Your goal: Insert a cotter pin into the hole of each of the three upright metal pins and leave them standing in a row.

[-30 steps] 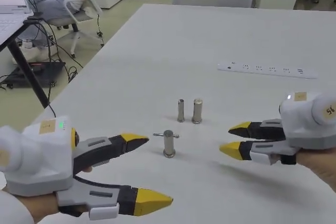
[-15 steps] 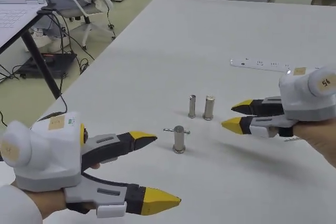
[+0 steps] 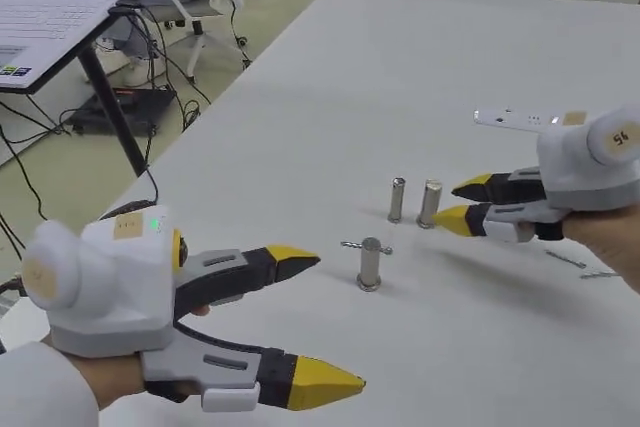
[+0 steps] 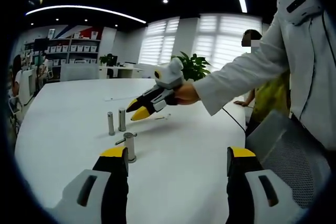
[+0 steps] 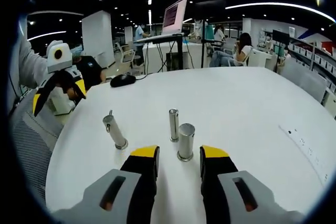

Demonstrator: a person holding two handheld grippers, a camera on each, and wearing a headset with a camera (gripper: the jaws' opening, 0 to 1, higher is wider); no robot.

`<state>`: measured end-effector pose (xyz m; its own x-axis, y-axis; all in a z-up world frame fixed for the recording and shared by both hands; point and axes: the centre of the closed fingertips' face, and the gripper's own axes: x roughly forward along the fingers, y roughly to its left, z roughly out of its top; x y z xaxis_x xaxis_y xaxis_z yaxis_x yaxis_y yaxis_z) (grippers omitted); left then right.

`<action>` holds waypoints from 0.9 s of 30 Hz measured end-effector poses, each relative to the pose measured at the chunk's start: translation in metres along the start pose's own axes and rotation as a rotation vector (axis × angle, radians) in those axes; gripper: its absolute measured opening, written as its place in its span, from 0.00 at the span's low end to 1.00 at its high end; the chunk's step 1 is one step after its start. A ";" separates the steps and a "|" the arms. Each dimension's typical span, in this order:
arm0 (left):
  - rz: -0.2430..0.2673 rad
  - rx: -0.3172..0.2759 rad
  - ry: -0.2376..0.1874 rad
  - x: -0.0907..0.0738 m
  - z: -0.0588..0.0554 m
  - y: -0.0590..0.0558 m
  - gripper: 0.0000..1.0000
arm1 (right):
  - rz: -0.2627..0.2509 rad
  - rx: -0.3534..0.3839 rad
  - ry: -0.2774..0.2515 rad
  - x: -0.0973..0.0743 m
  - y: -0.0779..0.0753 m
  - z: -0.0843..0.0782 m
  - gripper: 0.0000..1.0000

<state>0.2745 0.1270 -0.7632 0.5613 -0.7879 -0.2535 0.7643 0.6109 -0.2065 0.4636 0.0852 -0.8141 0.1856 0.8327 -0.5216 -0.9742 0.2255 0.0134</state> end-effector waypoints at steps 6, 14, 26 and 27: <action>0.003 0.000 0.003 -0.001 0.001 0.002 0.77 | 0.007 -0.013 0.003 0.008 -0.002 0.003 0.31; 0.003 0.010 0.010 0.000 0.004 0.000 0.77 | 0.018 -0.041 0.012 0.017 -0.002 0.006 0.27; 0.009 0.015 0.018 -0.004 0.005 -0.001 0.76 | -0.006 -0.042 0.016 0.022 -0.004 0.006 0.15; 0.009 0.016 0.017 -0.004 0.006 -0.001 0.76 | -0.012 -0.046 0.017 0.022 -0.005 0.006 0.14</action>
<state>0.2738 0.1290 -0.7568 0.5629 -0.7808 -0.2710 0.7643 0.6166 -0.1890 0.4730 0.1056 -0.8206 0.1953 0.8214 -0.5359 -0.9769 0.2115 -0.0318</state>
